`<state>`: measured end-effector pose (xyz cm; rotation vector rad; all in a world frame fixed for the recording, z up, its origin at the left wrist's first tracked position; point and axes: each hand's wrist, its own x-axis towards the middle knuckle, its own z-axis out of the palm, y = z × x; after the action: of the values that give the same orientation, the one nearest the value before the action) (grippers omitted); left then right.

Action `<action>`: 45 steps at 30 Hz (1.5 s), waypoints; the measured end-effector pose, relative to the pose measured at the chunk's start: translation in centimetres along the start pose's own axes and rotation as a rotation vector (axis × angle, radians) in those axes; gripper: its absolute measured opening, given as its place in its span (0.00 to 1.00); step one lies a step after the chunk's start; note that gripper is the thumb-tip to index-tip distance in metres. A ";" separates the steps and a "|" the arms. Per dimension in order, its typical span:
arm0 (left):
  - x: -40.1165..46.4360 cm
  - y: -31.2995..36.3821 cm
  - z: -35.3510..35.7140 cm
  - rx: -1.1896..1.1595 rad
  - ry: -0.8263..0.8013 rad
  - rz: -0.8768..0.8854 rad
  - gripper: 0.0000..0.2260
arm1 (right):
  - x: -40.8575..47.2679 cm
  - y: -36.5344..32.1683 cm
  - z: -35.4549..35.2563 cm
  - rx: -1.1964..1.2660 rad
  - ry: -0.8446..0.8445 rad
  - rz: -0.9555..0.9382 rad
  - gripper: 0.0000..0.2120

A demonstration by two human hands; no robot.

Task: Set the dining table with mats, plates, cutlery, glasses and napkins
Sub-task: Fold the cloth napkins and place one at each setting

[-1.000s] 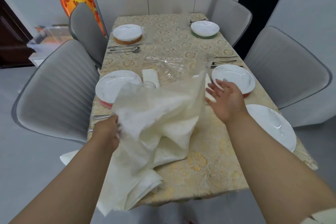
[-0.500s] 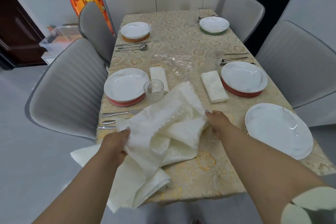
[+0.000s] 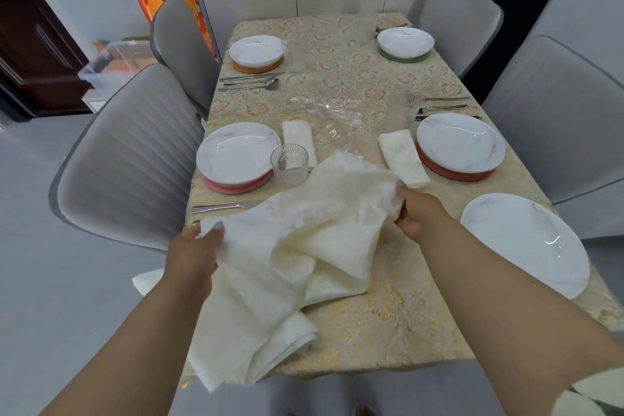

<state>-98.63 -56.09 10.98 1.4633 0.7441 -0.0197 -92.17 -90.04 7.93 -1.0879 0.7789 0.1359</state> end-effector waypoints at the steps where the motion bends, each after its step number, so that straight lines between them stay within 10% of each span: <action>1: 0.2 0.2 -0.1 0.002 0.014 0.019 0.23 | -0.5 -0.4 -0.2 0.054 -0.029 0.000 0.10; 9: 0.6 3.0 -1.1 -0.006 0.112 0.184 0.11 | -0.1 -3.3 -3.1 0.029 0.191 -0.107 0.12; 13: -0.1 3.4 -0.8 0.008 -0.163 0.129 0.14 | -0.2 -3.4 -3.1 -0.152 0.229 -0.096 0.06; 19: -0.7 2.8 -0.1 0.059 -0.245 0.023 0.17 | -1.2 -3.9 -4.0 -0.954 0.428 -0.182 0.08; 23: -1.1 1.9 0.6 0.159 -0.351 0.006 0.22 | -1.5 -2.0 -4.4 -0.692 0.393 -0.406 0.10; 37: 0.5 3.8 0.7 0.812 -0.086 0.500 0.03 | -1.7 -1.4 -3.9 -1.504 0.110 -0.449 0.17; 45: -1.3 11.2 1.9 0.418 0.043 0.802 0.05 | -3.8 -7.3 -1.1 -0.804 0.495 -0.952 0.08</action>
<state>-93.82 -56.62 21.34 2.0831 0.1415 0.4947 -92.11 -93.46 15.44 -2.2055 0.5556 -0.7109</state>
